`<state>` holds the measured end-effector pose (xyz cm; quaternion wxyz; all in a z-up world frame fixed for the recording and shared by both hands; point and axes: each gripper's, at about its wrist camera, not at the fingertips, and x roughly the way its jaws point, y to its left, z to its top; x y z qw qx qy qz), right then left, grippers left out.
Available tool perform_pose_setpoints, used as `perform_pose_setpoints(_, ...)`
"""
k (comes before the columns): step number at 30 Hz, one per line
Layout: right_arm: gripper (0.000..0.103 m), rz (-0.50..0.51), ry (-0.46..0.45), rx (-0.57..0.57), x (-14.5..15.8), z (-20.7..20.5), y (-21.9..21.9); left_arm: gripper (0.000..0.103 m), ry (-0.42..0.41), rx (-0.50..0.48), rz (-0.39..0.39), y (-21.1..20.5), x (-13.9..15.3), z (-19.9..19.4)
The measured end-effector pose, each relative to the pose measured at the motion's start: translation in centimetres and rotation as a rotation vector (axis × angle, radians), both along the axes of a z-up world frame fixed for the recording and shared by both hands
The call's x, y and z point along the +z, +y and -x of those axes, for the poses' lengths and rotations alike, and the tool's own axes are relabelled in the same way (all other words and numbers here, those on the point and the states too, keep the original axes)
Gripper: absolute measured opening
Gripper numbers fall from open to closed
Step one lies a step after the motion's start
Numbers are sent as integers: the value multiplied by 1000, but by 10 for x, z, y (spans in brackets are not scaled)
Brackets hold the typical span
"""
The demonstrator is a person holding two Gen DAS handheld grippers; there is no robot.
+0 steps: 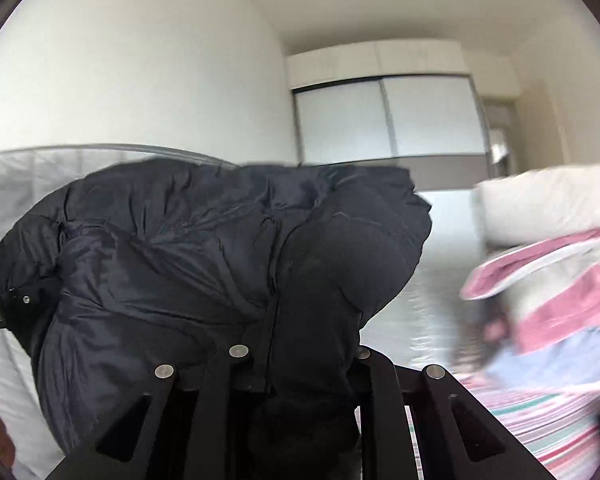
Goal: Fold large clothes
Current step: 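Lift the jacket stack with both grippers and carry it onto the brown blanket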
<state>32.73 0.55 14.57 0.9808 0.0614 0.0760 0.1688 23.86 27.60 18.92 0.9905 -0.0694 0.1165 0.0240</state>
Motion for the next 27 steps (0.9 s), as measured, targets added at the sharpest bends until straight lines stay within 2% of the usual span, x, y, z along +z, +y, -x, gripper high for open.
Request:
perform_pose_setpoints(2, 17, -41, 71, 64, -19, -14, 30, 19, 61, 46, -34, 23, -19, -10)
perform_pose_setpoints(5, 17, -60, 279, 155, -82, -44, 69, 20, 259, 89, 6, 69, -89, -36)
perform_pose_setpoints(7, 21, 2, 471, 196, -146, -68, 98, 23, 435, 117, 35, 96, -158, -57)
perform_pose_setpoints(8, 27, 74, 595, 212, -187, -80, 117, 31, 509, 145, 55, 108, -188, -65)
perform_pose_setpoints(9, 31, 81, 601, 219, -213, -79, 123, 32, 533, 159, 94, 118, -211, -67)
perform_pose_setpoints(10, 32, 73, 551, 219, -216, -74, 122, 35, 518, 156, 146, 127, -223, -64)
perform_pose_setpoints(11, 32, 85, 525, 216, -214, -70, 122, 35, 491, 155, 184, 131, -224, -60)
perform_pose_setpoints(13, 32, 93, 530, 214, -207, -72, 121, 35, 475, 164, 199, 132, -217, -58)
perform_pose_setpoints(15, 33, 56, 581, 227, -199, -80, 113, 35, 487, 177, 181, 127, -207, -60)
perform_pose_setpoints(17, 36, 28, 633, 247, -196, -88, 107, 39, 489, 192, 160, 119, -200, -57)
perform_pose_setpoints(18, 39, 15, 646, 261, -195, -90, 102, 40, 483, 205, 149, 115, -197, -52)
perform_pose_setpoints(22, 60, -16, 638, 268, -195, -83, 70, 45, 461, 251, 135, 114, -190, -27)
perform_pose_setpoints(27, 65, -27, 624, 277, -197, -59, 32, 46, 410, 327, 158, 120, -177, 12)
